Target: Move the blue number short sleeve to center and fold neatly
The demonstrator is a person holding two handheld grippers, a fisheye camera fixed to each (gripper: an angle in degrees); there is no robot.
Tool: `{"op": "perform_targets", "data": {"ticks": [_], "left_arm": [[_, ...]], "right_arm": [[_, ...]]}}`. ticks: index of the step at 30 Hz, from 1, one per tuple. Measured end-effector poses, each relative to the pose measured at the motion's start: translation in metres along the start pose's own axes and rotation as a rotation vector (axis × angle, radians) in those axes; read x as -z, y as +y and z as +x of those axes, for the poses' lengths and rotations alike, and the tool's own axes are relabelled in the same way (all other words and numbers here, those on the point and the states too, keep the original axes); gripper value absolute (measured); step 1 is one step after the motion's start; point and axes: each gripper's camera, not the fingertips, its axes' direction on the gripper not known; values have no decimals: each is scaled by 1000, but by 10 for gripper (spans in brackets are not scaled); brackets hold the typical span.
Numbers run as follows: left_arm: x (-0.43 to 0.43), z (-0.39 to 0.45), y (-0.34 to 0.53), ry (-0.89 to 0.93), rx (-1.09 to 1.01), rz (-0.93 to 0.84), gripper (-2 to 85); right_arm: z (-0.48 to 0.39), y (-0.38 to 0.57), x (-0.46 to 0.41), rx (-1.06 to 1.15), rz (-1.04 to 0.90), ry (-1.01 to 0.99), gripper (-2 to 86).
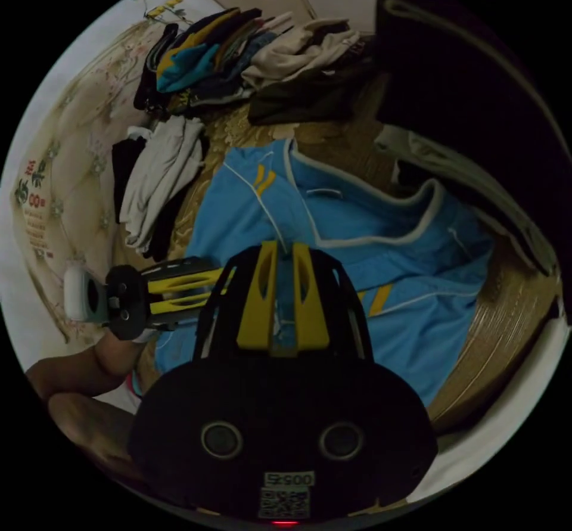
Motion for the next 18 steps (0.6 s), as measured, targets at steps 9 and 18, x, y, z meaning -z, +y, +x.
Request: {"op": "perform_targets", "data": {"ticks": [9,18], "left_arm": [[41,-40,-22,380,21,-29,5],[74,-18,-41,365,56,44,16]], "right_arm": [[6,23,25,18,-55,126,-10],[41,109,99,-71,127,5,-9]]}}
